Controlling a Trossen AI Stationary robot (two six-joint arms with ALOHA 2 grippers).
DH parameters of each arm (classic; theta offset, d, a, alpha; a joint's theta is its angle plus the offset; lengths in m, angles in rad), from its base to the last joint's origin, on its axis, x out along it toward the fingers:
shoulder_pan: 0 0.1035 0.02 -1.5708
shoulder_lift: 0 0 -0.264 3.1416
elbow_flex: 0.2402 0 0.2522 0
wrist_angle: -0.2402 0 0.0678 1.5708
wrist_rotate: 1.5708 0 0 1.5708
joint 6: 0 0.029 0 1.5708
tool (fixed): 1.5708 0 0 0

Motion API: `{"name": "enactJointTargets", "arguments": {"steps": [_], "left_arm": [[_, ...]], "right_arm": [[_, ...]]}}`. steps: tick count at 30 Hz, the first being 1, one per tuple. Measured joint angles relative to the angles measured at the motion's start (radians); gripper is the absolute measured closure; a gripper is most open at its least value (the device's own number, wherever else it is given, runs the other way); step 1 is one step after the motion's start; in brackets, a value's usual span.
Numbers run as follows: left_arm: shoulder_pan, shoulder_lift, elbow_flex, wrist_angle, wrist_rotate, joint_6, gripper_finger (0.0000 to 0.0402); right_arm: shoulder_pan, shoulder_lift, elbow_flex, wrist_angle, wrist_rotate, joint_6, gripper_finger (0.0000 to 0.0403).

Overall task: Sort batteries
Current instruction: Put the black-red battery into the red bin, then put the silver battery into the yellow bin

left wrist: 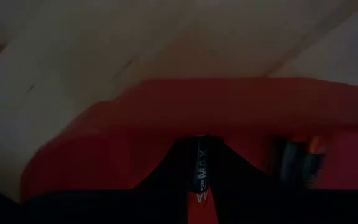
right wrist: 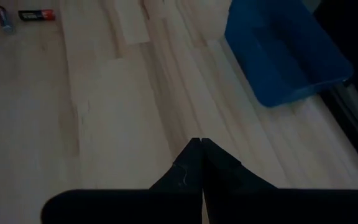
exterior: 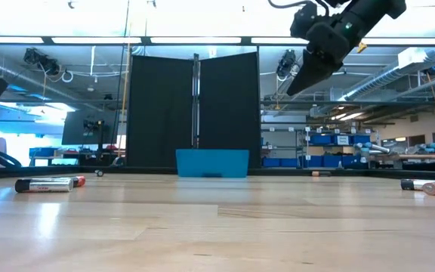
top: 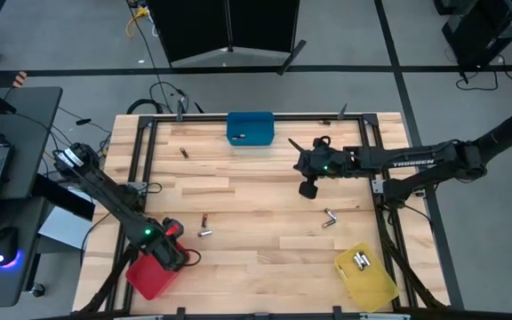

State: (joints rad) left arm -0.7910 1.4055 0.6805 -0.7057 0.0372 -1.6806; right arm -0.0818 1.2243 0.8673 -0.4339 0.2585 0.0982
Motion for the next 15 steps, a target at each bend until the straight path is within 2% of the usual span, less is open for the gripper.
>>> {"name": "enactJointTargets", "arguments": {"steps": [6,12,15], "left_arm": [[0.0,0.0,-0.007,0.001,0.004,0.0,0.0351],[0.0,0.0,0.064,-0.108,-0.005,0.029,0.0259],[0.0,0.0,0.122,-0.203,-0.018,0.045,0.0235]], "right_arm": [[0.0,0.0,0.0,0.0,0.01,0.0,0.0396],[0.0,0.0,0.0,0.001,0.01,-0.018,0.0396],[0.0,0.0,0.0,0.006,0.01,-0.028,0.0396]]}}
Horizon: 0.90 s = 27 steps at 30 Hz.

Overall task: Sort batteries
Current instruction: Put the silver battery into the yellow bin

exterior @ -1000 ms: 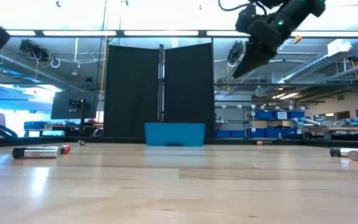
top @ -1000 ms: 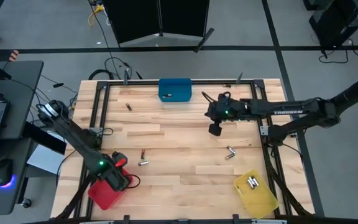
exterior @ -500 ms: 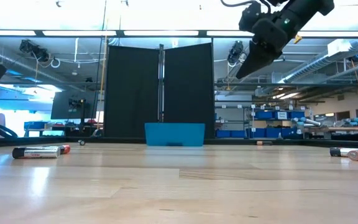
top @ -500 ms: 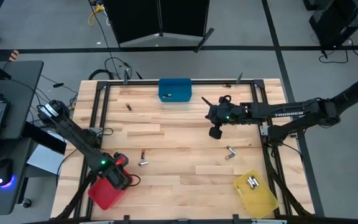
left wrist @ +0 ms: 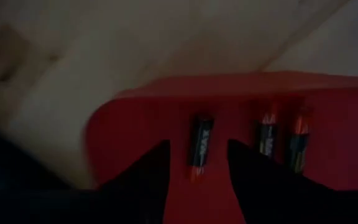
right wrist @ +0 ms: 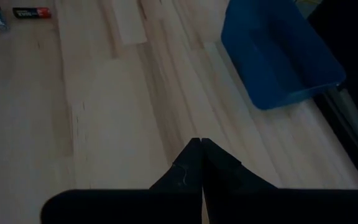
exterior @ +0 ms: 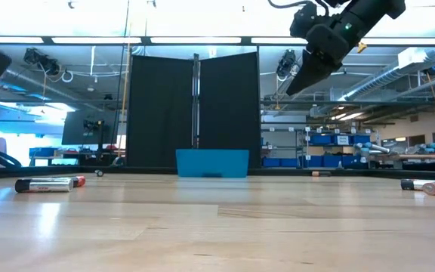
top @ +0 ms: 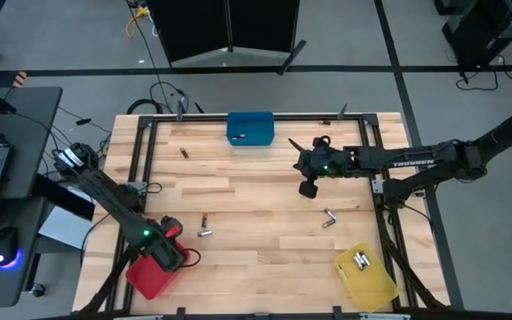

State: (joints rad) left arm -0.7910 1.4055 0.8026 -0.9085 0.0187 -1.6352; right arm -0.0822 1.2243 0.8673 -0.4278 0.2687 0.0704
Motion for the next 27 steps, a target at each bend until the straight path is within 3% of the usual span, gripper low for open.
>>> {"name": "enactJointTargets", "arguments": {"steps": [7,14,19,23,27], "left_arm": [[0.003,-0.006,0.156,-0.162,-0.098,0.165,0.0239],[0.107,-0.027,0.176,-0.115,-0.213,0.394,0.0317],[0.241,-0.027,0.156,0.023,-0.224,0.69,0.0391],[0.359,-0.027,0.136,0.145,-0.186,0.93,0.0392],[0.456,-0.026,0.104,0.21,-0.064,1.077,0.0392]], "right_arm": [[0.002,-0.01,0.0,0.006,0.0,-0.017,0.0395],[0.012,-0.058,0.0,0.007,0.0,0.003,0.0395],[0.058,-0.086,0.0,-0.029,0.0,0.045,0.0395],[0.108,-0.083,0.0,-0.061,0.012,0.107,0.0395],[0.159,-0.08,0.0,-0.095,0.05,0.157,0.0395]]}}
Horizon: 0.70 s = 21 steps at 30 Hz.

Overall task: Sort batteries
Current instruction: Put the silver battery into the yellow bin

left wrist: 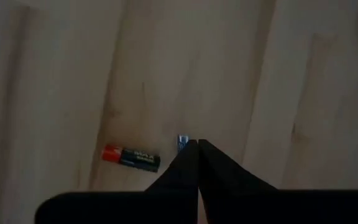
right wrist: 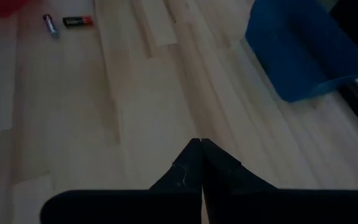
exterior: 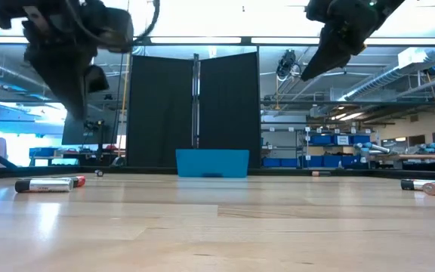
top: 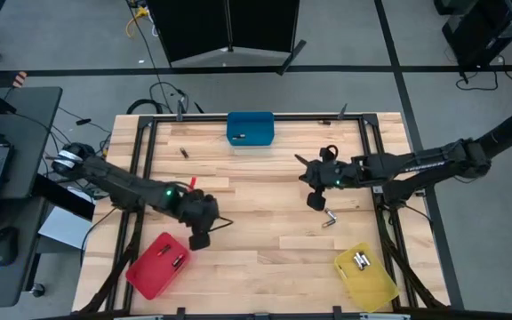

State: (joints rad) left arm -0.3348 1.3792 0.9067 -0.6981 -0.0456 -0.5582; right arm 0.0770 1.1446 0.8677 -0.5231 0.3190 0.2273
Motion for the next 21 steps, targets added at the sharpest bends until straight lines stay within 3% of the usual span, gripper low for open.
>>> {"name": "enactJointTargets", "arguments": {"steps": [4,9,15,21], "left_arm": [[0.026,0.003,-0.029,-0.01,0.089,0.074,0.0375],[0.024,0.039,-0.03,-0.053,0.142,0.076,0.0325],[0.012,0.113,-0.03,-0.054,0.149,0.072,0.0272],[0.014,0.158,-0.03,-0.051,0.118,0.061,0.026]], "right_arm": [[0.041,0.0,0.0,-0.022,0.027,0.042,0.0395],[0.067,0.0,0.0,-0.02,0.033,0.067,0.0394],[0.085,0.0,0.0,-0.02,0.054,0.077,0.0393],[0.093,0.0,0.0,-0.02,0.055,0.077,0.0393]]}}
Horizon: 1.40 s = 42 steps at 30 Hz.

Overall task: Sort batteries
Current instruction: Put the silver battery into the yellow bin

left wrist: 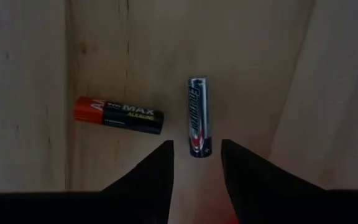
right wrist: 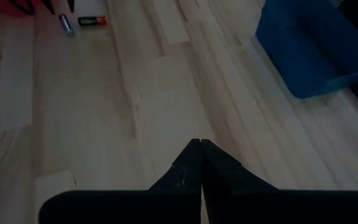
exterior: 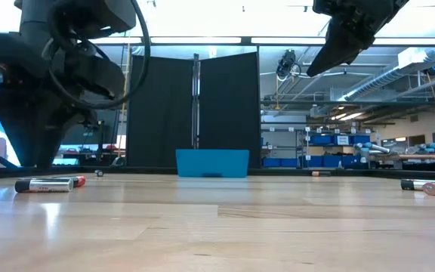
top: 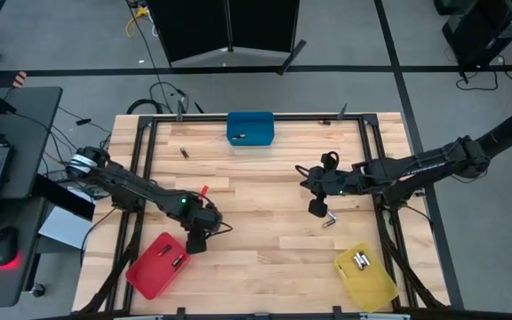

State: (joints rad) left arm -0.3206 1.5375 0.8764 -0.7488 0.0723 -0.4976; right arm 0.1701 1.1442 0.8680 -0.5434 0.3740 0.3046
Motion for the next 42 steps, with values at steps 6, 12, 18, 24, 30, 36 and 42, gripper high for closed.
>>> {"name": "enactJointTargets", "arguments": {"steps": [6,12,18,24,30,36,42], "left_arm": [[0.0,0.043,0.0,-0.003,-0.004,0.001,0.0259],[0.0,0.074,0.0,0.007,0.004,0.021,0.0259],[-0.002,0.074,-0.002,0.04,0.004,0.042,0.0259],[-0.005,0.073,-0.073,0.144,0.047,0.033,0.0259],[-0.008,0.074,-0.076,0.133,0.029,0.024,0.03],[-0.024,0.032,-0.054,0.106,0.017,0.023,0.0362],[-0.022,-0.09,-0.059,0.187,-0.096,0.017,0.0362]], "right_arm": [[0.0,0.0,0.0,-0.001,0.0,-0.009,0.0393],[0.0,0.0,0.0,-0.006,0.0,-0.011,0.0393],[0.0,0.0,0.0,-0.009,0.0,-0.012,0.0393],[0.0,0.0,0.0,-0.013,0.0,-0.012,0.0393],[0.0,0.0,0.0,-0.014,0.0,-0.012,0.0393],[0.001,0.0,0.0,-0.015,0.0,-0.008,0.0393],[0.037,0.001,-0.06,0.099,0.004,0.009,0.0393]]}}
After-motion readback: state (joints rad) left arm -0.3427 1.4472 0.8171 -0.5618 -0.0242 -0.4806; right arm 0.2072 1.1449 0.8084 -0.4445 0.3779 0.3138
